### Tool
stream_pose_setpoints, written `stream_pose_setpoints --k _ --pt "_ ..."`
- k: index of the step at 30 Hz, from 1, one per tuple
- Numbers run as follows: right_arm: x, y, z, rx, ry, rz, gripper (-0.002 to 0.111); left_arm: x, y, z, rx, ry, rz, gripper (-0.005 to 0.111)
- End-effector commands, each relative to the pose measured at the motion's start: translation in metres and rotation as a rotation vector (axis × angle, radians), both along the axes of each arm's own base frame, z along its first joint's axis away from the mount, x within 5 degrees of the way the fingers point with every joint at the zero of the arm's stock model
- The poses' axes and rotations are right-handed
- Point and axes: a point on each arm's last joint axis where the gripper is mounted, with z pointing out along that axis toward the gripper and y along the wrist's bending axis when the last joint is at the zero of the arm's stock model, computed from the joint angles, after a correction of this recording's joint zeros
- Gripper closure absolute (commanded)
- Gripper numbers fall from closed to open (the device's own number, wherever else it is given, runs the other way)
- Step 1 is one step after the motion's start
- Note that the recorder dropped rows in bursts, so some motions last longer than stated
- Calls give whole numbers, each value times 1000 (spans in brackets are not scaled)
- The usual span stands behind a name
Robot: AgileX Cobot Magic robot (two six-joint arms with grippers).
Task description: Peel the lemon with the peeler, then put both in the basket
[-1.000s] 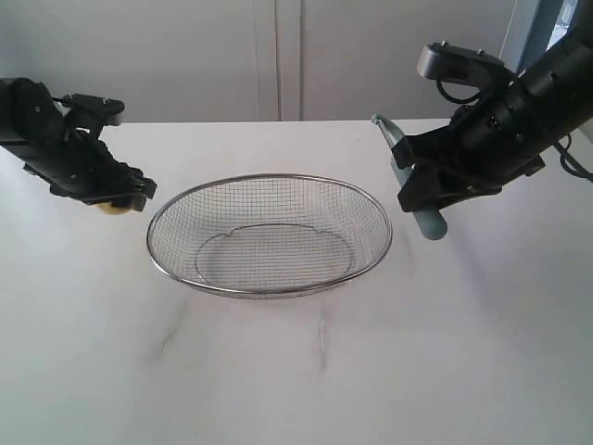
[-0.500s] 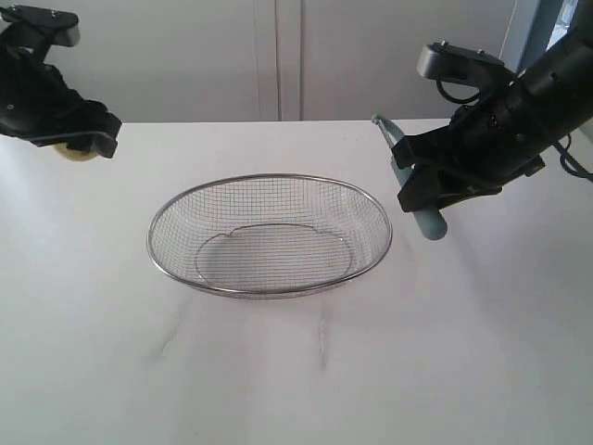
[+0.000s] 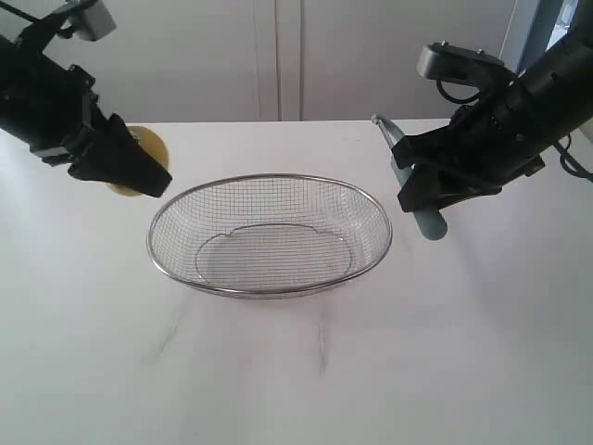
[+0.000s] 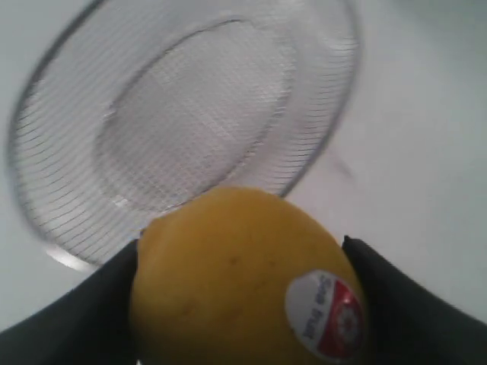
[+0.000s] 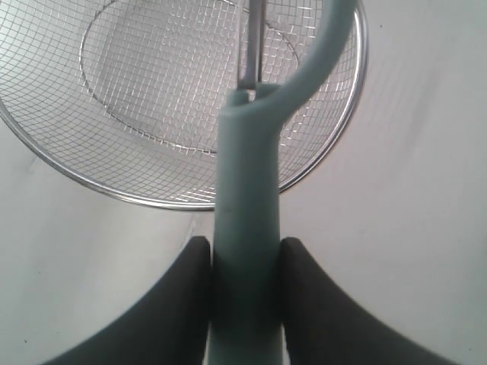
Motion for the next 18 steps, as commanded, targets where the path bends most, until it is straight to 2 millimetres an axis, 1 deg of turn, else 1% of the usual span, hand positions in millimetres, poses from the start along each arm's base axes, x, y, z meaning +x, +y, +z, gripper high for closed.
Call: stream_pose_setpoints --k 1,2,4,18 --pt "-1 -1 3 7 -10 -6 108 -29 -17 5 -266 -71 -389 107" --pt "-1 -1 3 7 -10 -6 108 -32 -18 2 -294 -67 -422 107" --pt "-1 -1 3 7 -10 -6 108 -34 -18 -1 -293 -52 -425 107" --pt "-1 -1 3 7 -10 -6 108 -34 -18 -1 -295 -39 -423 107"
